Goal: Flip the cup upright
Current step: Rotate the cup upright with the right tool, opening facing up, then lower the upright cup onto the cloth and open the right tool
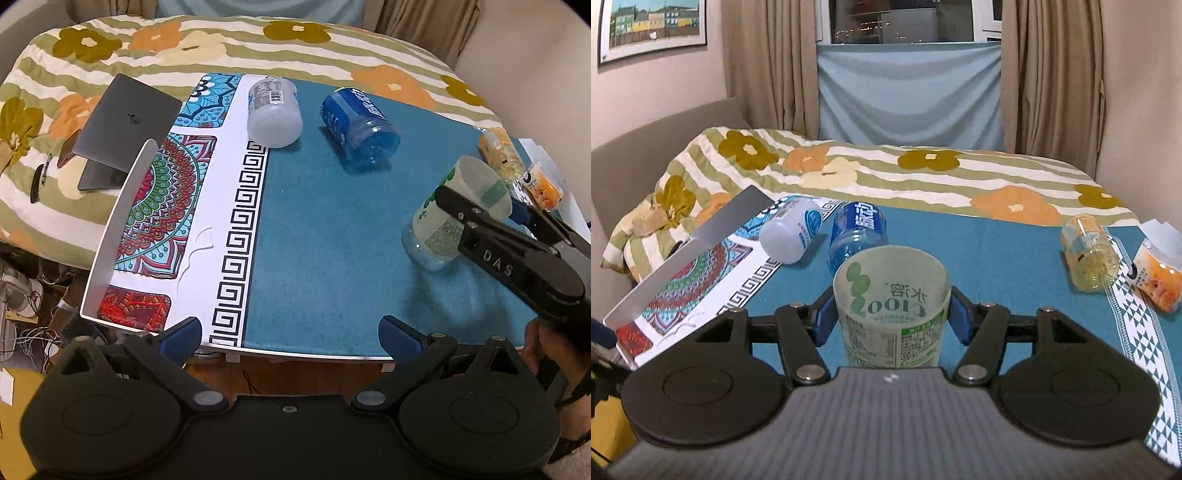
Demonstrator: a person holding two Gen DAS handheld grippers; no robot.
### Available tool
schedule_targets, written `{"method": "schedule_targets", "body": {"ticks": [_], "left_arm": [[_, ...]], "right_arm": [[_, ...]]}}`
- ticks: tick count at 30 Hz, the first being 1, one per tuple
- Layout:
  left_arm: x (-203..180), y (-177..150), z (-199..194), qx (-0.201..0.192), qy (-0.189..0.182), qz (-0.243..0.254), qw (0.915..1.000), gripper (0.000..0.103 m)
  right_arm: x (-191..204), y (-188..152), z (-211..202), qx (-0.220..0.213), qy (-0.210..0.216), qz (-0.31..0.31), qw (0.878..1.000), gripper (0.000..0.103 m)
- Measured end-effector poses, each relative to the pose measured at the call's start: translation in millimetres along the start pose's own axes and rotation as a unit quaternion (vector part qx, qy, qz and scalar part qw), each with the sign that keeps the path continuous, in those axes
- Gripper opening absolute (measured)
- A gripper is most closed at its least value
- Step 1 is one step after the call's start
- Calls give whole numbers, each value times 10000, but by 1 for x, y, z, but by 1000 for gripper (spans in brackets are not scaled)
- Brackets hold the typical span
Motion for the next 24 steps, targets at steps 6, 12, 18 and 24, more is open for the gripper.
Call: {"method": "schedule_targets", "body": {"ticks": [6,12,18,24], "left_arm": [[-1,-1,-3,7,26,-19,10000,103],[0,-1,-4,-14,40,-75,10000,103],[-3,6,-15,-133,58,-68,9999,103],[-13,24,-41,-420,39,28,9991,103]], "right_arm": [[2,-3,-1,84,-4,21,10000,83],[1,-2,-1,-34,-184,104,9998,103],[-2,8,-6,175,-252,186,9994,103],[-4,35,-38,498,-388,302,9976,103]]}}
Point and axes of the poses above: each gripper's, at about its wrist camera, not at the fingertips, and z roughly the way its jaws point, x to its left, y to its top, the point moved 3 cm from there along z, roughly the way its jaws point, and after that the axes turned 14 degrees about z, right-handed, at the moved point
